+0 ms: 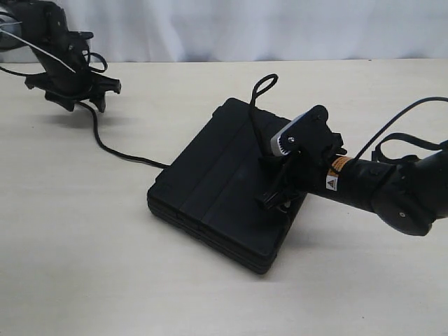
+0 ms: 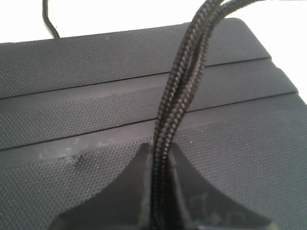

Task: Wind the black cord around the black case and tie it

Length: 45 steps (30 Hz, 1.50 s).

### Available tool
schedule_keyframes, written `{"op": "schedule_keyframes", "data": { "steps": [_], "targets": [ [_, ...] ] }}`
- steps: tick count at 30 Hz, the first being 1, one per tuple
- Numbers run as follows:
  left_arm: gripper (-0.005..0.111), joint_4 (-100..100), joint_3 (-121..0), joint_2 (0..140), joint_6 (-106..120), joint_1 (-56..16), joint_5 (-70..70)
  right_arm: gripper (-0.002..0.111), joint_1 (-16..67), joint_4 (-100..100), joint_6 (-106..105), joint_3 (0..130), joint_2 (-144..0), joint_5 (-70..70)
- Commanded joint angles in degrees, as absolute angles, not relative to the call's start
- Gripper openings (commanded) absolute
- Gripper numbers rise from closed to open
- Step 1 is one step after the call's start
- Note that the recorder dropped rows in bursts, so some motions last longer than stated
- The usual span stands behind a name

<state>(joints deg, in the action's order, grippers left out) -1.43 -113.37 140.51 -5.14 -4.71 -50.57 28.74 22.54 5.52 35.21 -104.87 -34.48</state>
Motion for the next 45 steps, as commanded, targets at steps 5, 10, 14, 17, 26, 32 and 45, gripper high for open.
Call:
{"op": "schedule_keyframes", "data": {
  "steps": [5,10,14,17,26,32,45],
  "targets": [
    [0.049,2.39,-113.64,142.72,-5.87,-4.75,-48.71,0.004,28.76,23.22,5.82,35.38,-105.05,-34.41],
    [0.000,0.72,-117.40,142.44,-1.48,-4.89,-54.91,0.004,28.76,23.22,5.82,35.38,-105.05,-34.41],
    [0.000,1.27,-118.41,139.21,7.77,-6.76,-55.95,0.004,28.76,23.22,5.82,35.38,-105.05,-34.41],
    [0.000,5.58,-118.41,136.29,18.76,-8.87,-56.44,0.004,28.76,23.22,5.82,35.38,-105.05,-34.41],
    [0.000,40.35,-118.41,132.38,62.59,-12.31,-69.96,0.004,28.76,23.22,5.82,35.38,-105.05,-34.41],
    [0.000,37.94,-116.53,131.57,66.73,-13.51,-69.96,0.004,28.76,23.22,5.82,35.38,-105.05,-34.65],
    [0.000,38.44,-112.75,131.09,85.62,-19.73,-69.96,0.004,28.76,27.90,5.82,35.38,-105.05,-36.10]
  ]
}}
